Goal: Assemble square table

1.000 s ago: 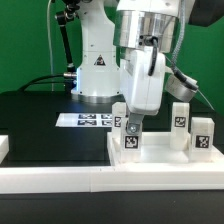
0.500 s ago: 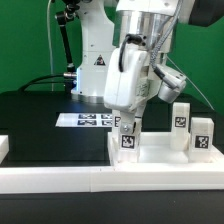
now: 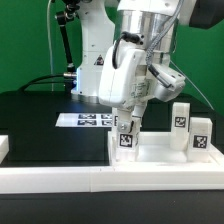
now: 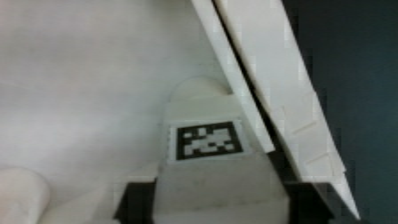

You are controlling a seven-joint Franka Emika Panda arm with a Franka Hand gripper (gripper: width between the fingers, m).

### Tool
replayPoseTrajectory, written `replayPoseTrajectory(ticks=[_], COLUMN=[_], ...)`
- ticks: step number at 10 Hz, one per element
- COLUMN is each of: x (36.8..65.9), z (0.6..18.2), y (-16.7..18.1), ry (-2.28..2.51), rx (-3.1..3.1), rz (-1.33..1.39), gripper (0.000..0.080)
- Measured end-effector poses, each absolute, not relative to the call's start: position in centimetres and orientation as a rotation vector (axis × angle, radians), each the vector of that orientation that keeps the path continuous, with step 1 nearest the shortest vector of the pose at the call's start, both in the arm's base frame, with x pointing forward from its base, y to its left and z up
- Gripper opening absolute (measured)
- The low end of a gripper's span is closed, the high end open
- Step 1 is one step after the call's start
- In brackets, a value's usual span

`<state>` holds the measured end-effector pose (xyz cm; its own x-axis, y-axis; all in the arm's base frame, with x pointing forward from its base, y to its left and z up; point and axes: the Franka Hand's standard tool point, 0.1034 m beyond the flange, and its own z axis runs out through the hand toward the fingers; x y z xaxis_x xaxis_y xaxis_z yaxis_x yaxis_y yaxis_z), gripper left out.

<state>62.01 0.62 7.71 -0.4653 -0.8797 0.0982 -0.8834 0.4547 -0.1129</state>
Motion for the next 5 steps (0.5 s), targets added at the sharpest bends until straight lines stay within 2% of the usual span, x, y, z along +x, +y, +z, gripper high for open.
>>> replayPoseTrajectory(ticks=[3,4,5], x=[62.00,62.01,62.16], z=[7.60,7.62,8.02], y=[0.70,0.77,1.13], ry=[-2.649,-2.644,-2.653], rx=[1.631,1.641,1.643], rz=[0.224,0.223,0.217], gripper=[0.0304,0.0511,0.0511])
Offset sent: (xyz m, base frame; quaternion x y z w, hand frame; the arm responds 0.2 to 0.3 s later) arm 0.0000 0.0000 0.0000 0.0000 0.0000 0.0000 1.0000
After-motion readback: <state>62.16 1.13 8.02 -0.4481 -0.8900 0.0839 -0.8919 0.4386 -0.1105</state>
